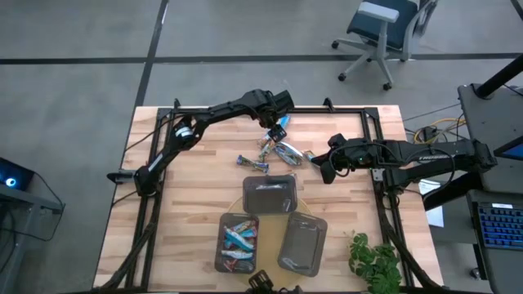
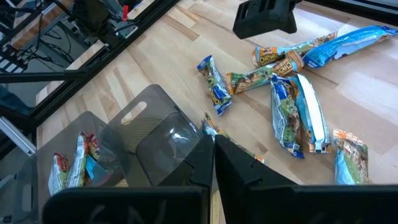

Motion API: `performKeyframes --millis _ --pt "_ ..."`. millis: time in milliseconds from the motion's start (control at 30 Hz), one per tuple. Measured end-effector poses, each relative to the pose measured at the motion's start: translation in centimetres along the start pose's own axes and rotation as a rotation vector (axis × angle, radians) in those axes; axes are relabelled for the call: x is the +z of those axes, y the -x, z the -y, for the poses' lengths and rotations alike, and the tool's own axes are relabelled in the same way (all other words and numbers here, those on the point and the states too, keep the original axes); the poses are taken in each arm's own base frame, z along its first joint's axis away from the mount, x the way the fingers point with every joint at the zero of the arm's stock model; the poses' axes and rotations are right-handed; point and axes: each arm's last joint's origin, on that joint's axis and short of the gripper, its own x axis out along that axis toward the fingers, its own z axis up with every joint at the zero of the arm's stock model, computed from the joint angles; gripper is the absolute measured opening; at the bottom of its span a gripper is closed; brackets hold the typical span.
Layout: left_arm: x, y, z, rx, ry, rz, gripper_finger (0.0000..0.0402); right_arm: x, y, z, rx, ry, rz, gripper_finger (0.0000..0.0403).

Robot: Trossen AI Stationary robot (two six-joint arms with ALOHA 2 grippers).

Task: Pick and place Granola Bars by type
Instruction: Put the bottom right blue granola bar into the top black bin

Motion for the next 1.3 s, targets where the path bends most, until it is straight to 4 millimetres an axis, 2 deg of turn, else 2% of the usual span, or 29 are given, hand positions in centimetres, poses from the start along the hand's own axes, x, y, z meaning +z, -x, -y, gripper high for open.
performKeyframes --millis 300,533,900,1000,1300 --pt "0.4 -0.2 -1.1 -0.021 0.078 0.018 0.024 0.0 0.0 0.1 -0.011 -0.057 0.005 0.0008" --pt "1.1 0.6 -1.1 -0.115 0.097 0.091 0.024 0.0 0.0 0.1 -0.025 -0.036 0.018 0.0008" --pt "0.9 0.1 -0.9 -0.145 0.124 0.078 0.024 0.0 0.0 0.1 -0.026 -0.026 0.017 0.0008" --pt "0.6 -0.3 -0.9 -0.142 0.125 0.059 0.024 -0.1 -0.1 0.2 -0.028 -0.025 0.013 0.0008" --pt "-1.5 -3.3 -1.3 -0.111 0.15 -0.075 0.024 -0.4 -0.3 0.4 -0.031 -0.034 0.0 0.0008"
